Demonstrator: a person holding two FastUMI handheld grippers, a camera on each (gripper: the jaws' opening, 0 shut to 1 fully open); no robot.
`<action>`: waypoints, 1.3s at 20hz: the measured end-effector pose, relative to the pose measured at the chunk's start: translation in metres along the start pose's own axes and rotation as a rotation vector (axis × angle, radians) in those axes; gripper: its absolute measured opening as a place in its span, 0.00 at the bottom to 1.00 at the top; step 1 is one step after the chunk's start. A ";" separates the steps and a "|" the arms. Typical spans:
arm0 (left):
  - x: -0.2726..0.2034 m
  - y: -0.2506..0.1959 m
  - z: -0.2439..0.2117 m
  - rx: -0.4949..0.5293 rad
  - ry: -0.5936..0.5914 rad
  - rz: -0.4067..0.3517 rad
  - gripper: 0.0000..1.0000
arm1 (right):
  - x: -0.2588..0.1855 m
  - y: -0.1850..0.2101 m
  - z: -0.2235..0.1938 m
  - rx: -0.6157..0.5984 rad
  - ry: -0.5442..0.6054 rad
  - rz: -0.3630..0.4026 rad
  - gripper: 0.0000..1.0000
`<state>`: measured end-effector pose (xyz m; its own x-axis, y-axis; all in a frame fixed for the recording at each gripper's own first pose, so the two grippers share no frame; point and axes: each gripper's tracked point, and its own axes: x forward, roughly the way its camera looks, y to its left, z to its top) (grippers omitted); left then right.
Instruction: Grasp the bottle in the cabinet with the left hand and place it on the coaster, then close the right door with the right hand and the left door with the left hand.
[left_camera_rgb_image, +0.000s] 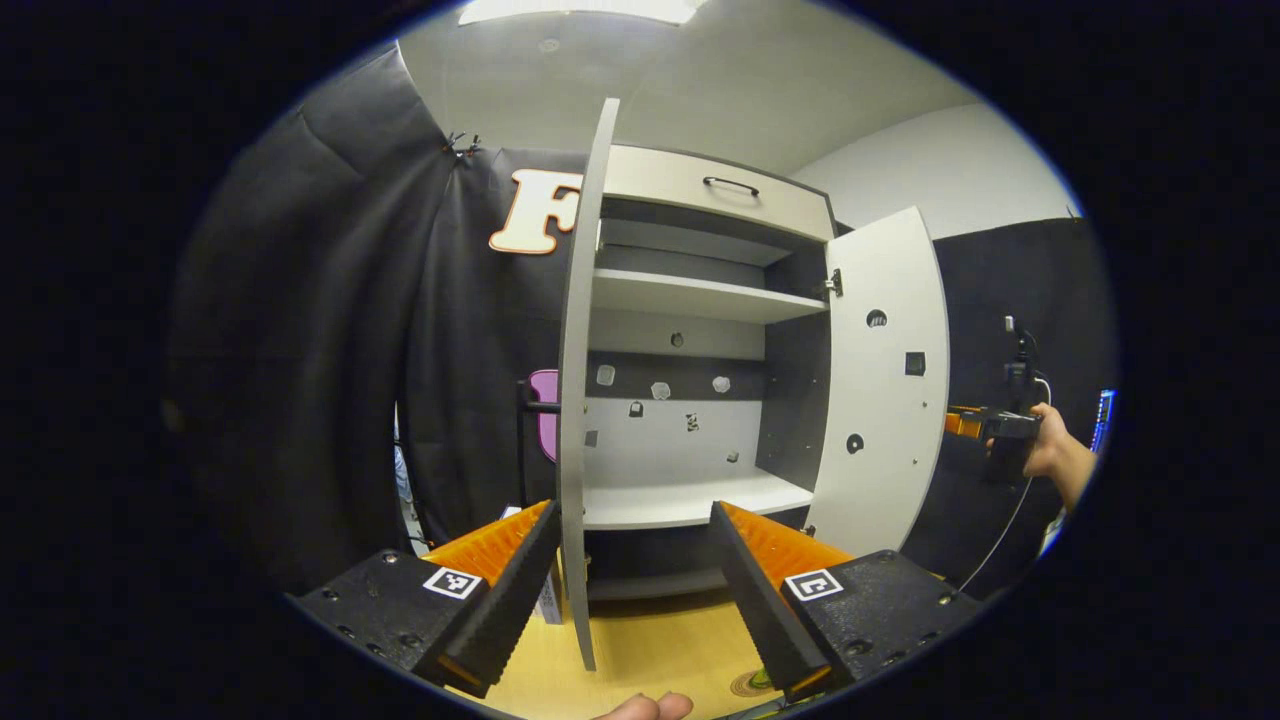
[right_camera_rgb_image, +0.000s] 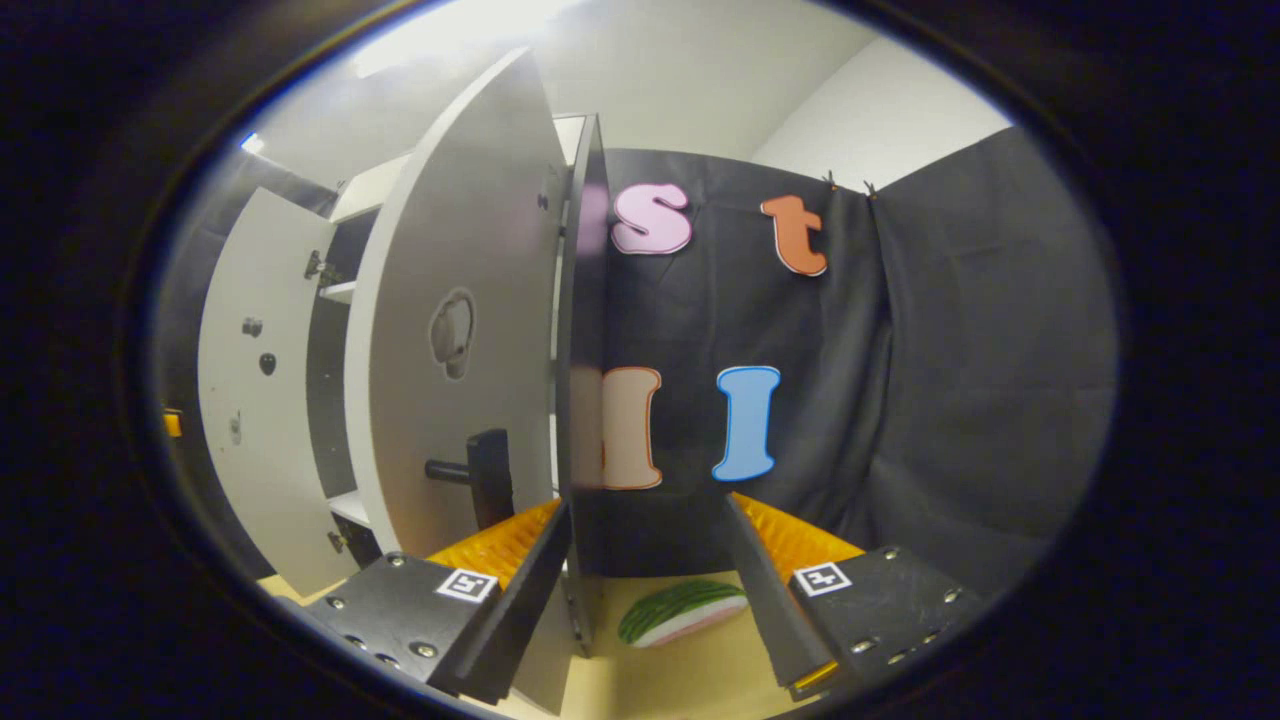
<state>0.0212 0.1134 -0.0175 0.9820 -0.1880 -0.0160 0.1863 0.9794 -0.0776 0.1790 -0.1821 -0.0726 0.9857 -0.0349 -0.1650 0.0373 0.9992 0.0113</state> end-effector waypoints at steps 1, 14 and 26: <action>0.000 -0.001 -0.002 -0.009 0.009 0.001 0.94 | 0.000 0.006 -0.001 0.001 0.010 0.016 0.92; -0.003 -0.009 -0.014 -0.004 0.029 0.007 0.95 | 0.009 0.075 -0.005 0.022 -0.005 0.088 0.92; -0.016 -0.004 -0.023 0.002 0.025 0.032 0.95 | 0.020 0.120 -0.010 0.062 0.020 0.111 0.92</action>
<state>0.0035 0.1104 -0.0398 0.9864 -0.1585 -0.0429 0.1550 0.9851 -0.0751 0.2015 -0.0625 -0.0844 0.9807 0.0772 -0.1794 -0.0616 0.9939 0.0913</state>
